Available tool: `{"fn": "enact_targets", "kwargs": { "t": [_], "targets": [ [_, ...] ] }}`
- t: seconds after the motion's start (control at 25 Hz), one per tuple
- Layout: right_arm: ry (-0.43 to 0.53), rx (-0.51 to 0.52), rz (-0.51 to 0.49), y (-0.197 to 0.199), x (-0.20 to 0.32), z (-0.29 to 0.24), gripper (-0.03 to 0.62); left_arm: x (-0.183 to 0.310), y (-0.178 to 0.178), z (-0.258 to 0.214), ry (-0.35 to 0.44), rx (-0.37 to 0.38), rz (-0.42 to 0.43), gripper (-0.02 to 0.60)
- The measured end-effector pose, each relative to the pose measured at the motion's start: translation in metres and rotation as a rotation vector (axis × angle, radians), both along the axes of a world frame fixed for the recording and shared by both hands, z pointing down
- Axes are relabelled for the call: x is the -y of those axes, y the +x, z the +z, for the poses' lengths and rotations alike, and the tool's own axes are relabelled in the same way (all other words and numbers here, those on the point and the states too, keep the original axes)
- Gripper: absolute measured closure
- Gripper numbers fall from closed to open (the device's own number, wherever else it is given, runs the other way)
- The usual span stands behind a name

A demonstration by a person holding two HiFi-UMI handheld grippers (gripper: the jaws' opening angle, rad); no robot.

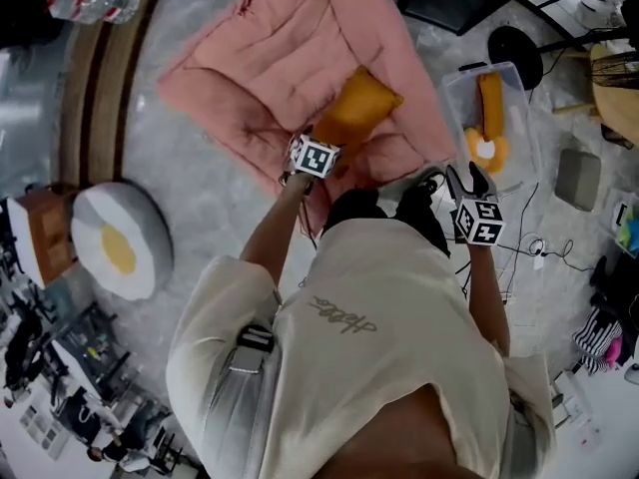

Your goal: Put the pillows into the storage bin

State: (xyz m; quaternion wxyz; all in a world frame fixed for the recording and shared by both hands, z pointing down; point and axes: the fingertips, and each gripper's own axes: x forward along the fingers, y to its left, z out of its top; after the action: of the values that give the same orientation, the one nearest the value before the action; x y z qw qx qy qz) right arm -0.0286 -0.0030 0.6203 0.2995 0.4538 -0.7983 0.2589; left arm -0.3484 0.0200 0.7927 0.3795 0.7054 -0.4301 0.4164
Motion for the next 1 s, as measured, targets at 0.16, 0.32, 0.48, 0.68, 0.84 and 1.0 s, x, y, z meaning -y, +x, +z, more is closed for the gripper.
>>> {"fn": "enact_targets", "kwargs": {
  "t": [0.16, 0.32, 0.48, 0.68, 0.84, 1.0],
  "targets": [
    [-0.04, -0.021, -0.015, -0.008, -0.005, 0.005, 0.345, 0.016, -0.001, 0.024, -0.009, 0.005, 0.026, 0.11],
    [-0.079, -0.038, -0.023, -0.008, -0.007, 0.012, 0.345, 0.033, 0.009, 0.054, -0.034, -0.001, 0.057, 0.095],
    [-0.136, -0.047, -0.022, -0.007, -0.013, 0.024, 0.345, 0.039, 0.022, 0.082, -0.086, -0.031, 0.081, 0.075],
    [-0.173, -0.055, -0.03, -0.012, -0.014, 0.034, 0.345, 0.051, 0.027, 0.113, -0.109, -0.002, 0.116, 0.012],
    [-0.206, -0.073, -0.044, -0.014, -0.02, 0.038, 0.345, 0.051, 0.032, 0.129, -0.145, 0.01, 0.152, -0.015],
    [-0.228, -0.092, -0.033, -0.009, -0.022, 0.041, 0.345, 0.054, 0.037, 0.143, -0.156, 0.018, 0.184, -0.018]
  ]
}}
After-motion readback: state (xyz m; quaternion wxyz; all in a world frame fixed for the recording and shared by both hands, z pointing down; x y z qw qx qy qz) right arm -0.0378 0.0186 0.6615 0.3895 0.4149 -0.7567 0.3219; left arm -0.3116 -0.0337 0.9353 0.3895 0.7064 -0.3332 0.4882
